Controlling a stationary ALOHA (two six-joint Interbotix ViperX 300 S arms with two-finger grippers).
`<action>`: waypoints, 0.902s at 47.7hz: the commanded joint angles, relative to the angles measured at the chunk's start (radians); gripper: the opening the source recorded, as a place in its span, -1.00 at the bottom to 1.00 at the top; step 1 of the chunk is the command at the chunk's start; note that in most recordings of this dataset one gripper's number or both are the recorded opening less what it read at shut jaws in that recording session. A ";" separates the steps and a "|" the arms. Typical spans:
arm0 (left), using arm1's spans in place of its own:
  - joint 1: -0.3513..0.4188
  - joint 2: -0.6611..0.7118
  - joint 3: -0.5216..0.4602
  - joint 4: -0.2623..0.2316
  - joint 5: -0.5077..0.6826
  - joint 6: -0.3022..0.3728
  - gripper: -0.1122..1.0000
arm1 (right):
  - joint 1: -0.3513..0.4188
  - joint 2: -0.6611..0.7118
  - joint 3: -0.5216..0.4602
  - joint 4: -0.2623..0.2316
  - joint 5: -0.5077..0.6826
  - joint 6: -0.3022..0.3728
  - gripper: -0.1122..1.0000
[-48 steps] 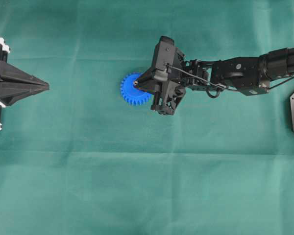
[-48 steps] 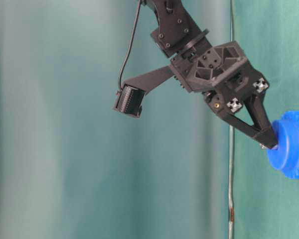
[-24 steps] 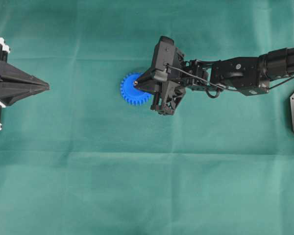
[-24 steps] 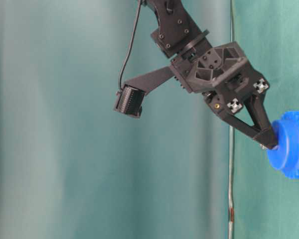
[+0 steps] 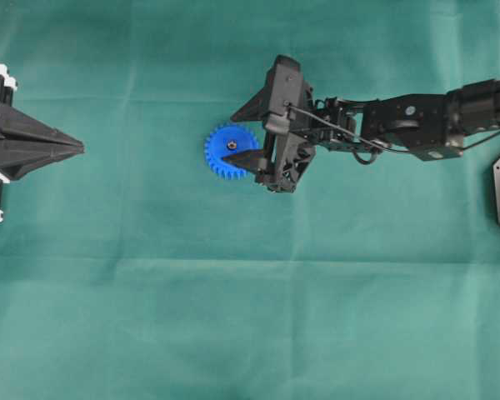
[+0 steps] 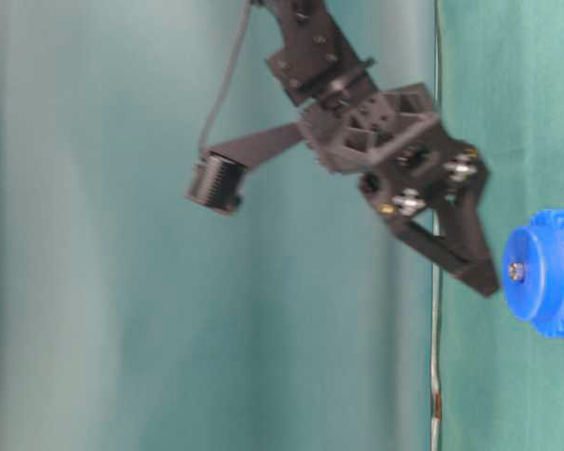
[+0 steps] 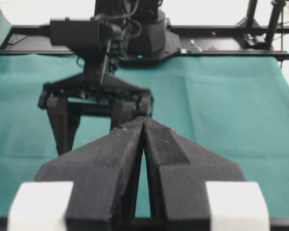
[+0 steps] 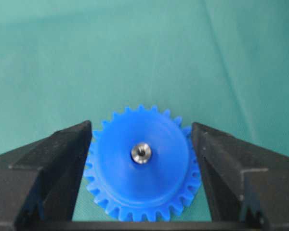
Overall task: Insert the shaft placed at a random location into the center hole of the medium gear at another random location.
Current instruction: 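Open the right gripper and release the shaft in the gear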
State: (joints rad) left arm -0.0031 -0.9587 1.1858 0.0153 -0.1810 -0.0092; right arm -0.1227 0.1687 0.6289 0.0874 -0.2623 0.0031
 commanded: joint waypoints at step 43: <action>0.002 0.006 -0.014 0.003 -0.006 0.000 -0.80 | 0.000 -0.281 0.146 0.002 0.025 -0.006 0.72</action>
State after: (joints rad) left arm -0.0031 -0.9603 1.1858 0.0153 -0.1810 -0.0077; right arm -0.1227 -0.0767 0.7747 0.0874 -0.2378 0.0046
